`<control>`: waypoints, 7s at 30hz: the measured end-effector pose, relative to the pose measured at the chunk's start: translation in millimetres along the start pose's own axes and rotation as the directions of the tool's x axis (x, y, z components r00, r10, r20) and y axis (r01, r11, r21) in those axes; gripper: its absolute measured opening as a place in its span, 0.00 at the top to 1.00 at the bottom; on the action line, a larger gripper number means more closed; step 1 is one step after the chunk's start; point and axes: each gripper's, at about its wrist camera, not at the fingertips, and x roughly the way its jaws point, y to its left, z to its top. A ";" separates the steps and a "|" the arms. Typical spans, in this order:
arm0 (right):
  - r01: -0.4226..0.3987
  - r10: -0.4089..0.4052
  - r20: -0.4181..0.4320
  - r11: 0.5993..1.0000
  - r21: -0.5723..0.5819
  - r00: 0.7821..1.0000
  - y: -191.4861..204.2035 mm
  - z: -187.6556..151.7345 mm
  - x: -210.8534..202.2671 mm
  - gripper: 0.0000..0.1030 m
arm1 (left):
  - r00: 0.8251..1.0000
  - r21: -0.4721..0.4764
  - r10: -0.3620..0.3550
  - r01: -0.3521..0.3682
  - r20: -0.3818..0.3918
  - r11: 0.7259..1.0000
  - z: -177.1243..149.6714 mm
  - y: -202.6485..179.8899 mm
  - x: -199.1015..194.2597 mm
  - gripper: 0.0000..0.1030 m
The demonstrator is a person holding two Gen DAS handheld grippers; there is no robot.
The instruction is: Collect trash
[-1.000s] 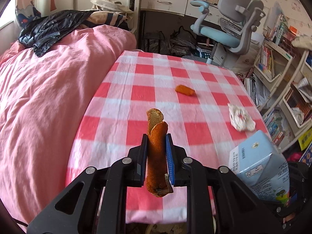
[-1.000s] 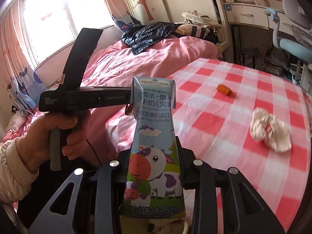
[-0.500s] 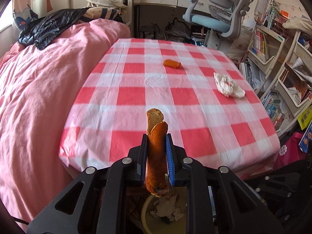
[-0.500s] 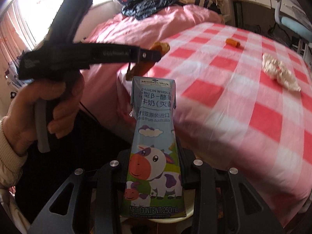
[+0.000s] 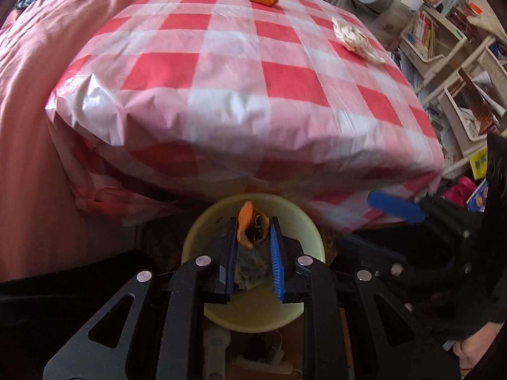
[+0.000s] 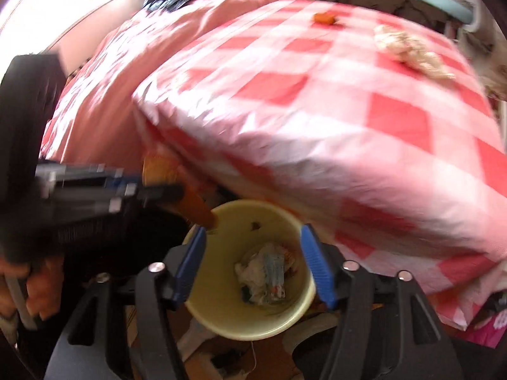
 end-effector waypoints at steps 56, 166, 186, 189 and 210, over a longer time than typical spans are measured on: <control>0.330 -0.226 0.409 0.921 -0.205 0.884 53.4 1.6 -50.9 0.08 | 0.850 -0.143 0.239 -0.194 0.469 0.971 16.7 9.8 -77.6 0.16; 0.343 -0.283 0.406 0.936 -0.082 0.869 -15.8 60.2 -77.4 0.08 | 0.881 -0.113 0.168 -0.131 0.443 0.985 54.9 17.4 -73.2 0.12; 0.150 -0.169 0.182 0.982 0.116 0.969 -157.8 170.0 8.1 0.08 | 0.943 -0.231 0.052 0.026 0.328 0.973 274.1 -4.1 45.2 0.14; 0.125 -0.143 0.163 0.986 0.114 0.976 -165.1 172.3 15.5 0.08 | 0.951 -0.297 0.055 0.040 0.305 0.954 300.2 -3.8 69.6 0.19; -0.004 0.003 0.156 1.000 0.007 0.988 -146.4 176.8 12.4 0.76 | 0.966 -0.131 -0.002 0.037 0.258 0.991 282.6 9.5 68.9 0.85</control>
